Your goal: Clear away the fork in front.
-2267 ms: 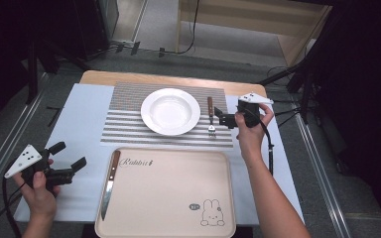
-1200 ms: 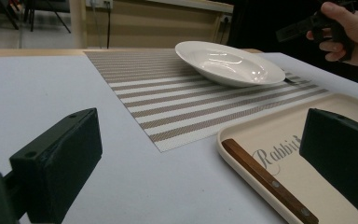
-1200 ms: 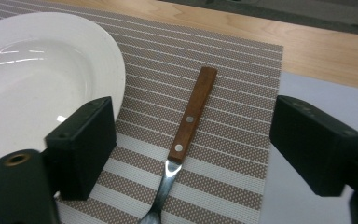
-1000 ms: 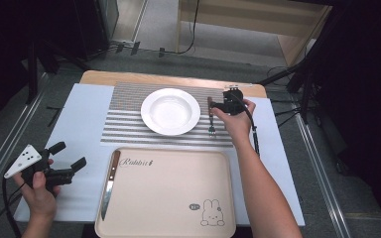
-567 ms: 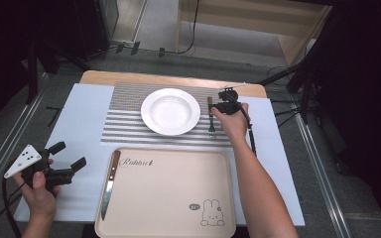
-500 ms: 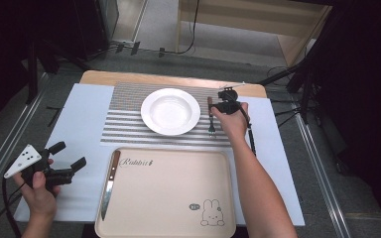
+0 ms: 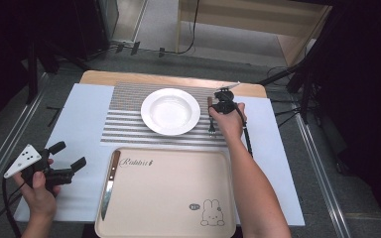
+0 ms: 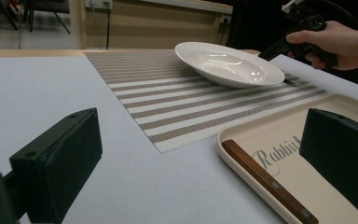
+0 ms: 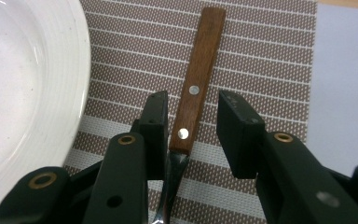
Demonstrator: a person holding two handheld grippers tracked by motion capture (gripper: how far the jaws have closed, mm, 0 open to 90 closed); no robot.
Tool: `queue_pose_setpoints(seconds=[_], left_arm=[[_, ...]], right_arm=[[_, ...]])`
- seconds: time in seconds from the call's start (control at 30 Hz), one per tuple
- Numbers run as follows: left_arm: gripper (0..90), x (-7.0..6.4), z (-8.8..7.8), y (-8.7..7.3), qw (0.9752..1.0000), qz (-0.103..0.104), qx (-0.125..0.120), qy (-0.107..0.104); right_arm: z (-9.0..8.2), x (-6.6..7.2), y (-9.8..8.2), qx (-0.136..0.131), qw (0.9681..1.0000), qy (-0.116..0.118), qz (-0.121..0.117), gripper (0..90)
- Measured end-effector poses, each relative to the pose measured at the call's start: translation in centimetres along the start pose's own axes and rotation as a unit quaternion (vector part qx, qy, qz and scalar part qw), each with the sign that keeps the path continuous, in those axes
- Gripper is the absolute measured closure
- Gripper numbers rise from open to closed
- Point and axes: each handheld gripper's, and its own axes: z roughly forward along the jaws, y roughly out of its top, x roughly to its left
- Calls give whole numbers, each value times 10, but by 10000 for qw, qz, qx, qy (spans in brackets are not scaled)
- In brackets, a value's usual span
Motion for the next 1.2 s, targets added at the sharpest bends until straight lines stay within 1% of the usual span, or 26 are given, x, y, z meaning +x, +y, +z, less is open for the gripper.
queue_pose_setpoints(seconds=[0.23, 0.33, 0.37, 0.4, 0.47, 0.53, 0.6, 0.63, 0.7, 0.73, 0.8, 0.83, 0.9, 1.0, 1.07, 1.13, 1.2], left_arm=[[0, 0, 0, 0, 10000, 4, 1, -6], [0, 0, 0, 0, 10000, 12, 1, -2], [0, 0, 0, 0, 10000, 10, 1, -2], [0, 0, 0, 0, 10000, 7, -3, -5], [0, 0, 0, 0, 10000, 9, 0, -14], [0, 0, 0, 0, 10000, 4, 3, -8], [0, 0, 0, 0, 10000, 8, 6, -5], [0, 0, 0, 0, 10000, 9, 4, -7], [0, 0, 0, 0, 10000, 14, 6, -10], [0, 0, 0, 0, 10000, 26, 21, -8], [0, -1, 0, 0, 10000, 48, 34, -12], [0, -1, 0, 0, 10000, 53, 42, -15], [0, -1, 0, 0, 10000, 45, 37, -18], [0, 0, 0, 0, 10000, 29, 30, -20], [0, 0, 0, 0, 10000, 29, 32, -22], [0, 0, 0, 0, 10000, 23, 25, -21], [0, 0, 0, 0, 10000, 5, 12, -19]], right_arm=[[6, 2, 2, 123, 9999, -16, 53, 645], [10, 6, 2, 171, 9998, -36, 64, 652], [11, 7, 2, 185, 9998, -68, 25, 656], [12, 8, 3, 201, 9997, -125, 44, 659], [15, 9, 3, 231, 9996, -167, 72, 665], [16, 10, 3, 207, 9994, -246, 109, 686], [16, 12, 3, 214, 9992, -324, 94, 704], [16, 12, 3, 227, 9991, -333, 112, 702], [17, 11, 4, 250, 9990, -290, 232, 687], [17, 10, 5, 287, 9990, -264, 241, 676], [17, 10, 6, 317, 9990, -240, 219, 677], [17, 11, 6, 327, 9988, -293, 205, 702], [17, 12, 5, 293, 9988, -370, 146, 718], [17, 12, 5, 278, 9985, -413, 214, 755], [17, 12, 5, 272, 9985, -434, 209, 758], [17, 13, 5, 281, 9984, -464, 150, 760], [17, 13, 5, 267, 9986, -442, 140, 761]])
